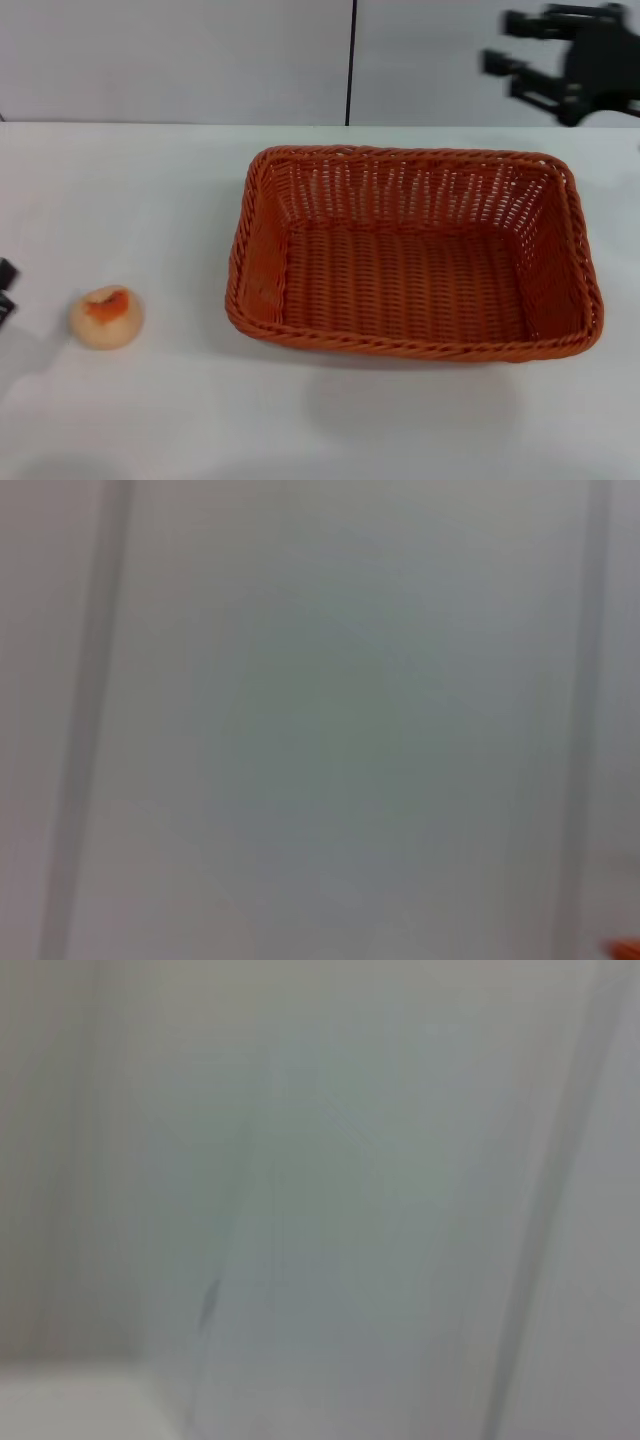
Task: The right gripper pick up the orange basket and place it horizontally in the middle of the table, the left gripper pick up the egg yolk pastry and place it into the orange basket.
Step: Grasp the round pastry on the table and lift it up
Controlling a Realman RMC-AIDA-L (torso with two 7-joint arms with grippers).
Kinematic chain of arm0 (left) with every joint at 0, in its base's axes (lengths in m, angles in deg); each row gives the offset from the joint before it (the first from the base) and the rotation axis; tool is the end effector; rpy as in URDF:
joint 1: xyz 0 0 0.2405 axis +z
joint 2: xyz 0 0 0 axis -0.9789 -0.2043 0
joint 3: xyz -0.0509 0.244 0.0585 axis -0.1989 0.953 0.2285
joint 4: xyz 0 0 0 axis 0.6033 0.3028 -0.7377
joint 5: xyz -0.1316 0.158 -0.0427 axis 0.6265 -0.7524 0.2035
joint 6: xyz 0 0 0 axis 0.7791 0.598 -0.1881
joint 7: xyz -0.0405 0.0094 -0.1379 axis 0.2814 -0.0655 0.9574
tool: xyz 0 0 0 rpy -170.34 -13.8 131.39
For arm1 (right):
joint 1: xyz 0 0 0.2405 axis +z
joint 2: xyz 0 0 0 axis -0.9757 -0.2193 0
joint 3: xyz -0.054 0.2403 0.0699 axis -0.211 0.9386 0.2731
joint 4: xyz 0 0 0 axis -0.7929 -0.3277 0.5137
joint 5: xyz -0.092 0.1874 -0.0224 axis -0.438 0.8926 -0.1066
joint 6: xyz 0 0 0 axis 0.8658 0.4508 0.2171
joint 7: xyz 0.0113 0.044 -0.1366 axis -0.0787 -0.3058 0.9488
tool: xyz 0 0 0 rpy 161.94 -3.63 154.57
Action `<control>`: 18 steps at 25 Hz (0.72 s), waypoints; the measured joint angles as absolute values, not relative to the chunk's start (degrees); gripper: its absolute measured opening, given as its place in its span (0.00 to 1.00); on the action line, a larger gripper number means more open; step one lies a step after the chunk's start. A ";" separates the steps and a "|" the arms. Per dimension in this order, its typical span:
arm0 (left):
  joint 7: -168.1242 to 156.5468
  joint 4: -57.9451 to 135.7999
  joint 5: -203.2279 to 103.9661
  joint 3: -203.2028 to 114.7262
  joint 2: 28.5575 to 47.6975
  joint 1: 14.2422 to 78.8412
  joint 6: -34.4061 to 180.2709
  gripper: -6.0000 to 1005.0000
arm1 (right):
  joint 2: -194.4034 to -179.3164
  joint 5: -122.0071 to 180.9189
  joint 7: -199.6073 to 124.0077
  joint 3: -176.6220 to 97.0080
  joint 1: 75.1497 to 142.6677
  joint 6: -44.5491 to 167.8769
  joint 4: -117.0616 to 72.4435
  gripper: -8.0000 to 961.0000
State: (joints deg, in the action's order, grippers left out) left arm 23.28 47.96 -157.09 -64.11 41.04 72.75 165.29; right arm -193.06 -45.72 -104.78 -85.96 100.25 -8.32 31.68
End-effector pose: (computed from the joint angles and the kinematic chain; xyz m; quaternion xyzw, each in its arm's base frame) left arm -0.3836 0.1655 0.0291 -0.7427 -0.2179 -0.3503 0.5274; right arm 0.2160 0.3586 0.0603 -0.9076 0.0307 0.2889 0.3032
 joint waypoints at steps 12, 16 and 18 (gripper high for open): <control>27.73 53.55 -157.10 -48.20 41.15 68.41 159.64 0.69 | -193.09 -25.89 -98.75 -83.85 89.14 -14.88 19.63 0.47; 28.18 53.59 -157.09 -44.38 41.19 68.25 156.77 0.69 | -193.09 -25.79 -99.00 -81.34 89.04 -17.58 17.38 0.47; 28.22 53.60 -157.09 -43.33 41.27 68.31 155.87 0.69 | -192.95 -25.74 -99.10 -80.02 89.29 -18.88 16.30 0.47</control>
State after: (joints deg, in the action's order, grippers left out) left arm 28.22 53.60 -157.09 -43.33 41.27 68.31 155.87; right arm -192.95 -25.74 -99.10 -80.02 89.29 -18.88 16.30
